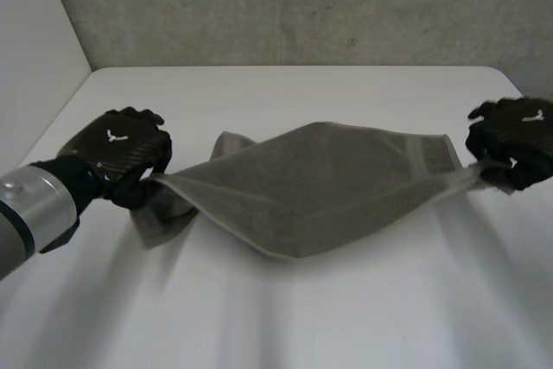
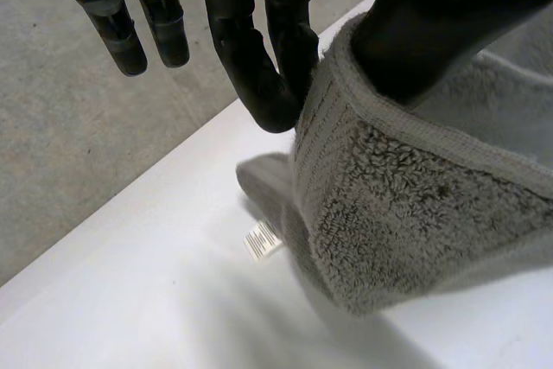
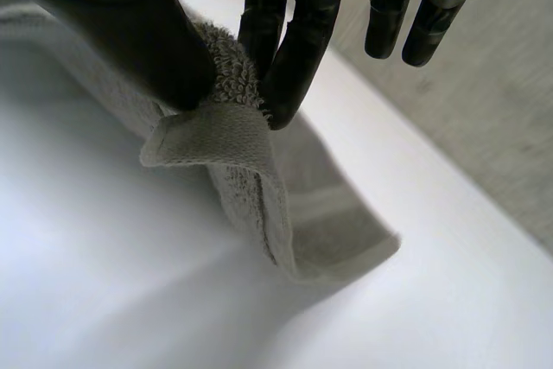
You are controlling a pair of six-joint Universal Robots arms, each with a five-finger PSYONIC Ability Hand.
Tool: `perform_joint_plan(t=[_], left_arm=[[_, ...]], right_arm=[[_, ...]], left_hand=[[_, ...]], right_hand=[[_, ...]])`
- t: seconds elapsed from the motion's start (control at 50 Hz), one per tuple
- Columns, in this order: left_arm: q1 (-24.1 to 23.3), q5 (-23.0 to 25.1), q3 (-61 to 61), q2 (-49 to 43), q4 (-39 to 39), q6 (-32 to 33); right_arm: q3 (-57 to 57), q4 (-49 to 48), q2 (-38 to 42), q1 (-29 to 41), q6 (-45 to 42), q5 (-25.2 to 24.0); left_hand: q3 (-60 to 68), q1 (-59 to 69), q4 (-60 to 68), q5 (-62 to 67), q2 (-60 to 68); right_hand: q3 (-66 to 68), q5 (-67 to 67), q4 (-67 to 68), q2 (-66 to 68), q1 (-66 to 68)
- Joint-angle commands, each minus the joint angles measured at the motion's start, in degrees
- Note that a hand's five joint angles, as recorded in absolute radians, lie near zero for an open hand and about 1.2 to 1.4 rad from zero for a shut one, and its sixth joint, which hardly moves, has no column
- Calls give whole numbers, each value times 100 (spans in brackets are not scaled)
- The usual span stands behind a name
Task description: Fold the towel.
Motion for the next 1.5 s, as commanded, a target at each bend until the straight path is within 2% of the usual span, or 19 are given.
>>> perform_joint_plan(t=[0.02, 0.06, 0.1, 0.12, 0.14, 0.18, 0.2, 0.22, 0.24, 0.26, 0.28, 0.34, 0.52, 0.74, 0.88, 1.04, 1.24, 1.38, 1.5], left_arm=[[46, -247, 589, -580, -114, -37], [-50, -816, 1620, -1796, 60, 16], [-129, -994, 2136, -2206, 299, -2], [-243, -1177, 2736, -2580, 995, -37], [-244, -1179, 2742, -2584, 1002, -37], [-384, -1232, 3084, -2629, 2846, -72], [-384, -1232, 3085, -2628, 2856, -72], [-454, -1249, 3041, -2524, 3909, -90], [-455, -1249, 3041, -2523, 3920, -90], [-550, -1284, 2919, -2305, 4886, -107], [-630, -1284, 2709, -1990, 5765, -203], [-710, -1267, 2418, -1418, 6493, -484], [-569, -1117, 2127, -1503, 5906, -969], [81, -318, 650, -2004, 5291, -881], [275, -265, -343, -2180, 5001, -213], [284, -28, -923, -2101, 4474, 394], [284, 7, -1081, -1110, 3087, 402], [284, 42, -1116, -433, 2034, 437], [353, 349, -1212, -1, 671, 849]], right_arm=[[-1168, 551, 1542, 747, -1156, 1301], [-2176, 385, 2227, 1221, -1139, 1785], [-3284, -157, 2581, 1582, -1034, 2006], [-3290, -161, 2582, 1584, -1034, 2007], [-3751, -718, 2530, 1688, -773, 2059], [-4037, -1497, 2398, 1777, -278, 2069], [-4019, -2323, 2172, 1830, 288, 2086], [-4019, -2332, 2169, 1830, 293, 2086], [-3767, -3376, 1769, 1830, 981, 2138], [-3399, -4187, 1295, 1787, 1536, 2130], [-3395, -4195, 1290, 1786, 1541, 2130], [-2797, -4977, 614, 1725, 2368, 2095], [-2420, -3950, 684, 1584, 2236, 1631], [-814, -3861, 728, 1022, 1674, 673], [540, -3843, 1228, 995, 727, 136], [1105, -3441, 1510, 574, -505, 144], [973, -2147, 570, 20, -708, -155], [964, -1473, -80, -595, -831, -761], [911, -270, -133, -1280, -2013, -946]], left_hand=[[-220, 630, -268, 321, 304], [-220, 630, -268, 321, 304], [-220, 630, -268, 321, 304], [-220, 630, -268, 321, 304], [-220, 630, -268, 321, 304], [-220, 630, -268, 321, 304], [-220, 630, -268, 321, 304], [-220, 630, -268, 321, 304], [-220, 630, -268, 321, 304], [-220, 630, -268, 321, 304], [-220, 630, -268, 321, 304], [-220, 630, -268, 321, 304], [-220, 630, -268, 321, 304], [-220, 630, -268, 321, 304], [-220, 630, -268, 321, 304], [-220, 630, -268, 321, 304], [-220, 630, -268, 321, 304], [-220, 630, -268, 321, 304], [-220, 630, -268, 321, 304]], right_hand=[[83, 423, 164, 349, 330], [83, 423, 164, 349, 330], [83, 423, 164, 349, 330], [83, 423, 164, 349, 330], [83, 423, 164, 349, 330], [83, 423, 164, 349, 330], [83, 423, 164, 349, 330], [83, 423, 164, 349, 330], [83, 423, 164, 349, 330], [83, 423, 164, 349, 330], [83, 423, 164, 349, 330], [83, 423, 164, 349, 330], [83, 423, 164, 349, 330], [83, 423, 164, 349, 330], [83, 423, 164, 349, 330], [83, 423, 164, 349, 330], [83, 423, 164, 349, 330], [83, 423, 164, 349, 330], [83, 423, 164, 349, 330]])
